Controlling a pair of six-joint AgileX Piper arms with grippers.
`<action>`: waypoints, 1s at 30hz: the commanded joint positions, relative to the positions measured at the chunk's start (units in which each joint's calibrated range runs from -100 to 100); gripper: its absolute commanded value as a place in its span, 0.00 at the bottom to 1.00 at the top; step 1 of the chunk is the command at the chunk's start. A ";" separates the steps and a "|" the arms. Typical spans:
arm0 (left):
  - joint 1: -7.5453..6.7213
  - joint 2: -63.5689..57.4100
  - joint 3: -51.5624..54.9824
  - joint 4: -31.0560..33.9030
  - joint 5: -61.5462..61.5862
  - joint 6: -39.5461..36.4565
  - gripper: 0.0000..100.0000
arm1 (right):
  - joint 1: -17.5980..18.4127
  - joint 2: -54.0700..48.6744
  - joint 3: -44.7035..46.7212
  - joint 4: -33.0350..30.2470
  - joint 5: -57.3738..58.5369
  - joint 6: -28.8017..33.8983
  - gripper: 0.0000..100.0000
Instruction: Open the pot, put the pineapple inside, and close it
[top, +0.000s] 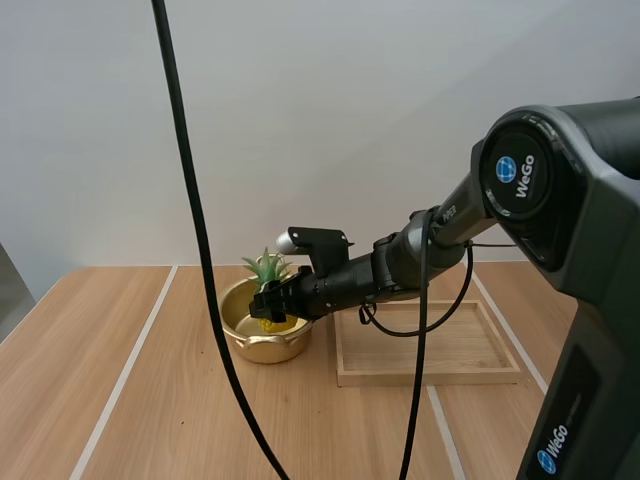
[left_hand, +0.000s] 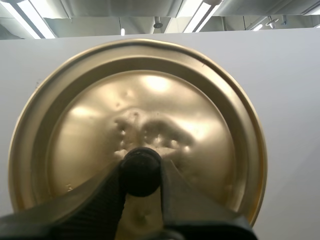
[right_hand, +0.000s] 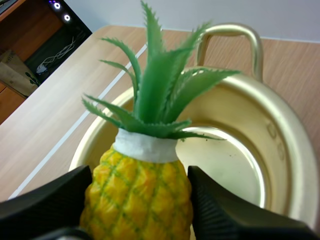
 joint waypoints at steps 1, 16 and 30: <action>0.09 -0.37 -0.35 -0.36 -1.01 -0.36 0.00 | 1.66 1.66 -1.19 0.62 0.70 -0.38 0.00; 0.09 -0.37 -0.35 -0.23 -1.01 -0.36 0.00 | 3.12 1.93 -3.92 0.62 -10.26 -0.38 0.00; 0.09 -0.37 -0.35 -0.10 1.65 -0.36 0.00 | 3.12 1.93 -3.92 0.62 -10.77 -0.38 0.00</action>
